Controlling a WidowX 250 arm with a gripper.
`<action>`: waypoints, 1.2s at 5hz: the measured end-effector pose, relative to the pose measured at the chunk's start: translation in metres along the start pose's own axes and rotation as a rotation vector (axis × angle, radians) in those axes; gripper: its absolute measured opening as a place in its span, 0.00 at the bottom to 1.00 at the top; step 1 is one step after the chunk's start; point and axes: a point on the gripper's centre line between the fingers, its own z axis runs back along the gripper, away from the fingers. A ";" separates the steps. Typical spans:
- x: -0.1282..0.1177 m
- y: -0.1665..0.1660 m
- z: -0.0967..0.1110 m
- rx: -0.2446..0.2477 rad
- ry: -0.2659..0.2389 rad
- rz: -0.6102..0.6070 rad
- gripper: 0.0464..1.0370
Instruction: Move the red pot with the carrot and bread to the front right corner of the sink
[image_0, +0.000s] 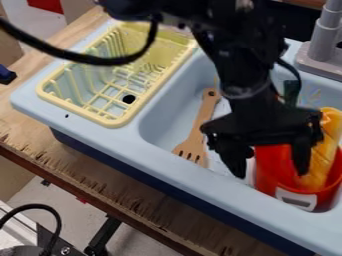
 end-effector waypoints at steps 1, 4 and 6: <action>0.004 -0.005 0.015 -0.020 -0.033 0.006 0.96; 0.027 0.027 0.057 0.226 -0.136 0.062 0.96; 0.066 0.082 0.087 0.232 -0.154 0.084 0.96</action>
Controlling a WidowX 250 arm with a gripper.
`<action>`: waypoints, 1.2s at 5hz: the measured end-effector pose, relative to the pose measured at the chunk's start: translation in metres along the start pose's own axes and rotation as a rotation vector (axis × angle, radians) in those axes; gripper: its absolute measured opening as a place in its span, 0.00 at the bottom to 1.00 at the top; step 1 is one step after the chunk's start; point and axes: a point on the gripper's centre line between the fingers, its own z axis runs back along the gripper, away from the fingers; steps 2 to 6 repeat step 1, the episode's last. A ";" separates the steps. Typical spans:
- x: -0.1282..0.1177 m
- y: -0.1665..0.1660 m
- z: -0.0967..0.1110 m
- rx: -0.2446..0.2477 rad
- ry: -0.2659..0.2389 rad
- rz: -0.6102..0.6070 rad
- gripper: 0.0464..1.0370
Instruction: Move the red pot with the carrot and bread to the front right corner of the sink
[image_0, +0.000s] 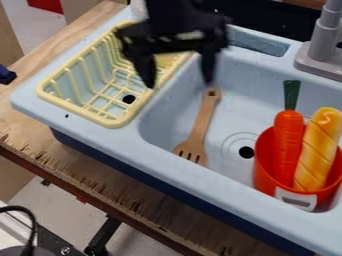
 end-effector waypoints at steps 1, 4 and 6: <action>0.024 0.026 -0.001 0.004 -0.002 0.020 0.96; 0.024 0.026 -0.001 0.004 -0.002 0.020 0.96; 0.024 0.026 -0.001 0.004 -0.002 0.020 0.96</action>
